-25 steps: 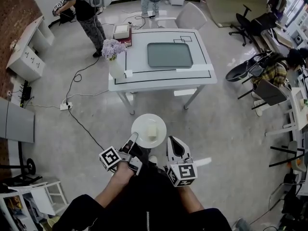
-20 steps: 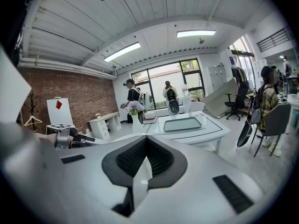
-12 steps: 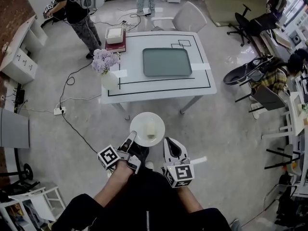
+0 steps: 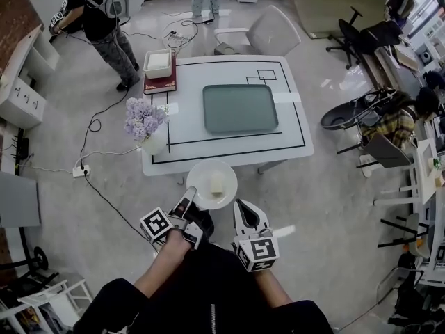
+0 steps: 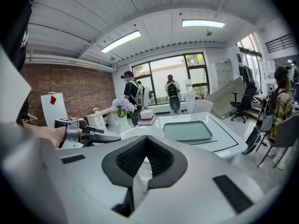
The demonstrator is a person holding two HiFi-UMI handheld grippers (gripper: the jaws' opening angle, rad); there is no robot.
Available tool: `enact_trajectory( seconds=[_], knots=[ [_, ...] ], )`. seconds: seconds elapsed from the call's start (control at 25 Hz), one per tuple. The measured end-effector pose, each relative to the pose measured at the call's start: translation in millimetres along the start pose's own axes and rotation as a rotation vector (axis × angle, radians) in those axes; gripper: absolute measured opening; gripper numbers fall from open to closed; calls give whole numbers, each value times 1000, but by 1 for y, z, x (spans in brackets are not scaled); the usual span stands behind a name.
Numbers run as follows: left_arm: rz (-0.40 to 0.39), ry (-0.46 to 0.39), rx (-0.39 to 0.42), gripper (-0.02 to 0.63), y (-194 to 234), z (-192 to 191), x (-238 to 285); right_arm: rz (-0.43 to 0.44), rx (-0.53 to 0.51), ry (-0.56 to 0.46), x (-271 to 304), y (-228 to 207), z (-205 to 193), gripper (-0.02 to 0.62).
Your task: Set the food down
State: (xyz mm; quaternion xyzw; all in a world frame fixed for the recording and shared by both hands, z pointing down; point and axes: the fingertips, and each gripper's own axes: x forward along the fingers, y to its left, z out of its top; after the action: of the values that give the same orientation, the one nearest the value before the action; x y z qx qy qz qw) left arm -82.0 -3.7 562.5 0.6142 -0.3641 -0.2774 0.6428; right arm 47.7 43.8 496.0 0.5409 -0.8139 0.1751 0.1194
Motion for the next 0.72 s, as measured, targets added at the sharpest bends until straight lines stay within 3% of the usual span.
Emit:
enact_trajectory(
  seconds=[0.36,0.72],
  knots=[
    [5,34,5,15,0,49,55,-8,-4,-16,60,-12,33,8],
    [-2,60,-10,15,-2,62,86,-32,21,-20,84,-26,42,8]
  ],
)
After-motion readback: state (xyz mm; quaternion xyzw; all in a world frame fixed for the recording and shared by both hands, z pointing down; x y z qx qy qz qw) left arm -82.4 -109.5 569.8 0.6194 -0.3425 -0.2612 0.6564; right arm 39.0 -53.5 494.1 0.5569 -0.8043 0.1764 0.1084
